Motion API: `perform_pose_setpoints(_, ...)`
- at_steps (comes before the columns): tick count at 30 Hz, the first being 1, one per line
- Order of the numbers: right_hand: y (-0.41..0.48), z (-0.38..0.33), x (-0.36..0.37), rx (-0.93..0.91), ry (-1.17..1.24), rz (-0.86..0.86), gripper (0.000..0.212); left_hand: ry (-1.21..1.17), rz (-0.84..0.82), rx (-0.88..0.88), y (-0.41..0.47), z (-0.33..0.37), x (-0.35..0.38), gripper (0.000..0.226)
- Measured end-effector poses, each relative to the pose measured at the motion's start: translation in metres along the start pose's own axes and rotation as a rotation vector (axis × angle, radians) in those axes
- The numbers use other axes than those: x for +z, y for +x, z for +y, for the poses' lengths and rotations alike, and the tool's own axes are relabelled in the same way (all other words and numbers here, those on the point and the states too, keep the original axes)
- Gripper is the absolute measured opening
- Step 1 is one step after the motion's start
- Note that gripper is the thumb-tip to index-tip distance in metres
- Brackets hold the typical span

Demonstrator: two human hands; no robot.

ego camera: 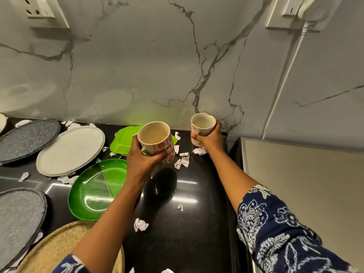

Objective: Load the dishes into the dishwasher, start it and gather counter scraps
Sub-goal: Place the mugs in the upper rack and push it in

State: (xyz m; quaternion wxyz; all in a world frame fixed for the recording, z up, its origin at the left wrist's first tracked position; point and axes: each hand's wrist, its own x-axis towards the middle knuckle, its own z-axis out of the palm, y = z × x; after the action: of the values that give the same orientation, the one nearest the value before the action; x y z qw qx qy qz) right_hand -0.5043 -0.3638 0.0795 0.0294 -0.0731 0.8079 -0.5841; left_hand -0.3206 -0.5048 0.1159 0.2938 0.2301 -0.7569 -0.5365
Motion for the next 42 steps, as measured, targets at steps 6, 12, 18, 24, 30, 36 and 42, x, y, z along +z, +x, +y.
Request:
perform_pose_setpoints(6,-0.037,-0.023,-0.038,-0.188,-0.009,0.058,0.093,-0.1,-0.011,0.054,-0.028,0.02,-0.018,0.086)
perform_pose_setpoints(12,-0.168,-0.074,-0.096,-0.373,0.161,0.092,0.094,-0.201,-0.127,0.147,-0.108,0.048,-0.054,0.077)
perform_pose_setpoints(18,-0.358,-0.065,-0.143,-0.304,0.232,0.05,0.085,-0.304,-0.305,0.186,-0.23,0.052,-0.107,0.075)
perform_pose_setpoints(24,-0.507,-0.027,-0.193,-0.149,0.19,0.127,0.088,-0.361,-0.431,0.159,-0.349,0.047,-0.138,0.073)
perform_pose_setpoints(30,-0.619,0.021,-0.255,0.094,0.287,0.135,0.083,-0.412,-0.619,0.033,-0.456,0.027,-0.145,0.076)
perform_pose_setpoints(36,-0.694,0.076,-0.314,0.319,0.167,0.144,0.084,-0.363,-0.725,-0.12,-0.552,-0.008,-0.119,0.077)
perform_pose_setpoints(42,-0.686,0.151,-0.358,0.542,-0.177,-0.036,0.071,-0.321,-0.63,-0.205,-0.619,-0.031,-0.076,0.08)
